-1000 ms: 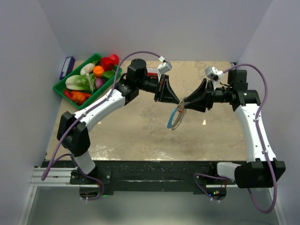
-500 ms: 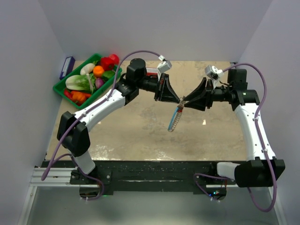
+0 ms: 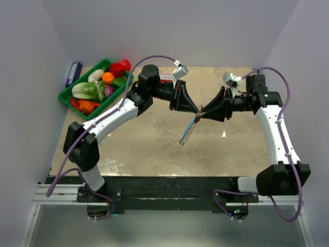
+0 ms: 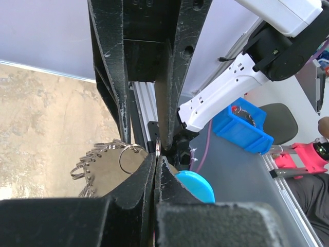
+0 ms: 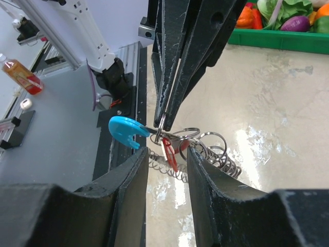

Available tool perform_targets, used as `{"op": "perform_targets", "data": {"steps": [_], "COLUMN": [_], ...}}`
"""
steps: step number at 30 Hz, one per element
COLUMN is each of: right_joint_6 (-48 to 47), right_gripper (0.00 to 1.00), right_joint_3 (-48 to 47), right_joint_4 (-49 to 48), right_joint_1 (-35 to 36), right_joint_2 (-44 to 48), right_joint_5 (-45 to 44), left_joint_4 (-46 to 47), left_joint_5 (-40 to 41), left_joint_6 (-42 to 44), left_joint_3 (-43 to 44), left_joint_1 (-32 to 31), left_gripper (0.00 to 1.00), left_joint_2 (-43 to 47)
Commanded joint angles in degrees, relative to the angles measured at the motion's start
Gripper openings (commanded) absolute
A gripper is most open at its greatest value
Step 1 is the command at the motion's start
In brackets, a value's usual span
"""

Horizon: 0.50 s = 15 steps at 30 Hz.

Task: Remove the keys from the keyring

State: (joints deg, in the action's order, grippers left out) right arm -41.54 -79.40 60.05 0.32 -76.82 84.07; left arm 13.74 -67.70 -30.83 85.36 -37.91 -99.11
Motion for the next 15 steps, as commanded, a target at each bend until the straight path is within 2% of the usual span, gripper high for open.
{"op": "perform_targets", "data": {"steps": [1,15], "right_joint_6": [-6.1,-6.98], "right_gripper": [0.4,0.39], "right_joint_3": [-2.61,-5.07], "right_joint_4": [6.04,7.19], "right_joint_1": [-0.05,-0.14], "right_joint_2": [0.79,2.02], "right_joint_5": [4.52,1.89], "left_joint_4": [0.77,-3.72], "left_joint_5": [0.99,3.37], "left_joint_6": [1.12,4.99], "left_joint_3": [0.33,1.04], "left_joint_1": [-0.15,-0.06], "left_gripper": [0.0,0.0], "left_joint_2": [0.85,1.29]}}
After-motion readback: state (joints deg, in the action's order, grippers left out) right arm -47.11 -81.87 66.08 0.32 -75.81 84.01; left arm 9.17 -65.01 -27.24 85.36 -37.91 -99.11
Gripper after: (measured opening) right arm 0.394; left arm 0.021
